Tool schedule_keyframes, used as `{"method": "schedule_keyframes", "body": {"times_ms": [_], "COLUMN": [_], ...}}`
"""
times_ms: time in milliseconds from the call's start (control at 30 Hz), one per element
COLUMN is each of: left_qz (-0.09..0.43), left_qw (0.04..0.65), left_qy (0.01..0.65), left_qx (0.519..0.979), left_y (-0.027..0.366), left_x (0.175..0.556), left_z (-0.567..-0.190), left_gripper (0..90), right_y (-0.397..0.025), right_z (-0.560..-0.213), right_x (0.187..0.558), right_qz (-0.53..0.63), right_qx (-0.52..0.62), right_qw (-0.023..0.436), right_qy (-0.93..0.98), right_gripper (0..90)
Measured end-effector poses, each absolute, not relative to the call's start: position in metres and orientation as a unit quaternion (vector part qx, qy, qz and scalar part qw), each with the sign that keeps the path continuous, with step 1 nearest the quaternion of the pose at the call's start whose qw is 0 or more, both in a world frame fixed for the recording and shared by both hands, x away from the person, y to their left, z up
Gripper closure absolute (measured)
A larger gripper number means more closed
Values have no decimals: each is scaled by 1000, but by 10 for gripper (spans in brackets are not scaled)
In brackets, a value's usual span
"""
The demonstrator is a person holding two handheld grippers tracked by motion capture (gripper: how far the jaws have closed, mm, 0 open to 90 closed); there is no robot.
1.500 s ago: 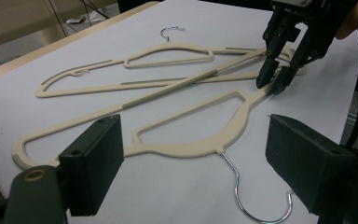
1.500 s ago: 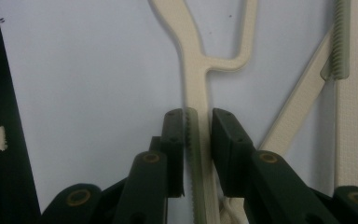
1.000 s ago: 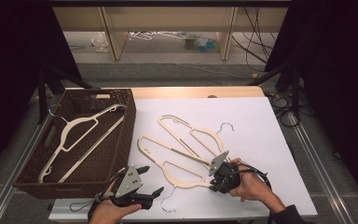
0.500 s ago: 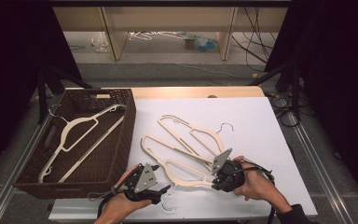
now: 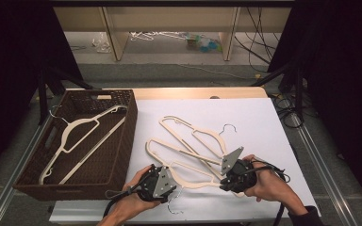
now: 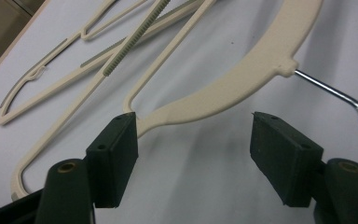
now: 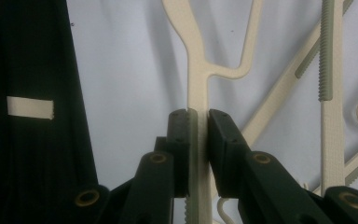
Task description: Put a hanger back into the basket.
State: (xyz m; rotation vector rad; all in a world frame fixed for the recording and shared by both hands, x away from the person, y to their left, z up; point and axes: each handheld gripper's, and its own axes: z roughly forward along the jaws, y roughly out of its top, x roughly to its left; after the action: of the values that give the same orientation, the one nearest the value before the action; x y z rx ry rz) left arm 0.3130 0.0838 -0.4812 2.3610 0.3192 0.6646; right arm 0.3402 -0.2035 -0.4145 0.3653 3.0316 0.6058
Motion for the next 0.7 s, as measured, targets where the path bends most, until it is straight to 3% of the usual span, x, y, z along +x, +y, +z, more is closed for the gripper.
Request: {"method": "schedule_keyframes", "body": {"times_ms": [367, 567, 700], "left_qz": [266, 258, 284], "left_qw": [339, 334, 338], "left_qy": [43, -38, -67], "left_qx": [901, 906, 895], "left_y": [72, 67, 67], "left_x": [319, 315, 314], "left_z": [-483, -483, -475], "left_gripper": [429, 587, 663], "right_y": [-207, -211, -214], "right_z": [-415, -416, -418], "right_x": [341, 341, 343], "right_qz": [205, 213, 217], "right_qx": [104, 102, 103], "right_qw": [7, 5, 1], "right_qy": [973, 972, 971], "right_gripper": [789, 790, 790]}}
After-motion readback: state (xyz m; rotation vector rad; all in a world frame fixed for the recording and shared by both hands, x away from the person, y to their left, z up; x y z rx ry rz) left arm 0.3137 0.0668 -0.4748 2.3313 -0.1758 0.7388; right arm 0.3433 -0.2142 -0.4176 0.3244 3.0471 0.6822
